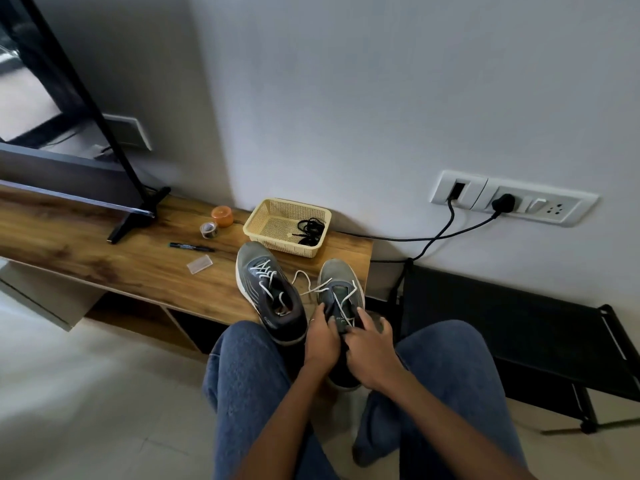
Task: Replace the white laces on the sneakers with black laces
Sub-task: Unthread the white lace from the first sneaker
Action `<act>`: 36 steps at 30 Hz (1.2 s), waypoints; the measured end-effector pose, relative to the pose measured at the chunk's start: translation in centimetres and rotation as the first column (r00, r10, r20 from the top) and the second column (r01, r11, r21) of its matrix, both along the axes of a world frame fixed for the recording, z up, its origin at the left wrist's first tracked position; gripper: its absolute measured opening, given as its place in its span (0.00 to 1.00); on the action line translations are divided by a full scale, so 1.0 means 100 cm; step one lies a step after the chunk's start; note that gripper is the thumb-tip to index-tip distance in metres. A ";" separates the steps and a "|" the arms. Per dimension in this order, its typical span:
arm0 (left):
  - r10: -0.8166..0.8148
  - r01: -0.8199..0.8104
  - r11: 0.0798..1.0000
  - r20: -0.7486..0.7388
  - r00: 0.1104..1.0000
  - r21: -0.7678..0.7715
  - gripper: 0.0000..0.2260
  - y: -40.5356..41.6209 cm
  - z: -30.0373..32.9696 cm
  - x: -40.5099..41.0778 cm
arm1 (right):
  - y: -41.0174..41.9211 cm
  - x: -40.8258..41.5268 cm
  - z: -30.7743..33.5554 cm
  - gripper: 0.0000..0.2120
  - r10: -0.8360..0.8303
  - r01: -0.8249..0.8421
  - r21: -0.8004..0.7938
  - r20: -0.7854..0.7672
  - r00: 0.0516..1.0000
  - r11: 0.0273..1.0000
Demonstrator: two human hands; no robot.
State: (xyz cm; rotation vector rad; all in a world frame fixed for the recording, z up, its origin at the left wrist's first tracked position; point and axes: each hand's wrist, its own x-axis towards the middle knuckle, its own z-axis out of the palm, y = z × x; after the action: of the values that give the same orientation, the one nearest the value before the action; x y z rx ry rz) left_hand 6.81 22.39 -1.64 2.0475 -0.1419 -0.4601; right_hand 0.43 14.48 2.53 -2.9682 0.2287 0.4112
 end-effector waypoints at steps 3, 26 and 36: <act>-0.008 0.008 1.000 0.012 1.000 0.029 0.21 0.001 0.001 -0.001 | -0.004 -0.004 0.003 0.16 -0.040 0.035 0.071 0.069 0.997 0.997; 0.057 -0.077 0.990 0.168 0.984 0.115 0.19 -0.023 -0.019 0.024 | -0.036 0.091 -0.048 0.11 -0.301 0.241 0.251 0.239 0.923 0.938; 0.221 -0.239 0.965 0.159 0.962 0.108 0.21 -0.026 -0.016 0.018 | -0.042 0.091 -0.066 0.09 -0.519 0.298 0.583 0.255 0.816 0.756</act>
State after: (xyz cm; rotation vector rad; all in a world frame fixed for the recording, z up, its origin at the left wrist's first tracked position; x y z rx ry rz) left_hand 8.60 19.81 -3.23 2.1898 0.0405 -0.1779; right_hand 9.54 10.24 -4.05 -2.2897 0.6123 -0.1849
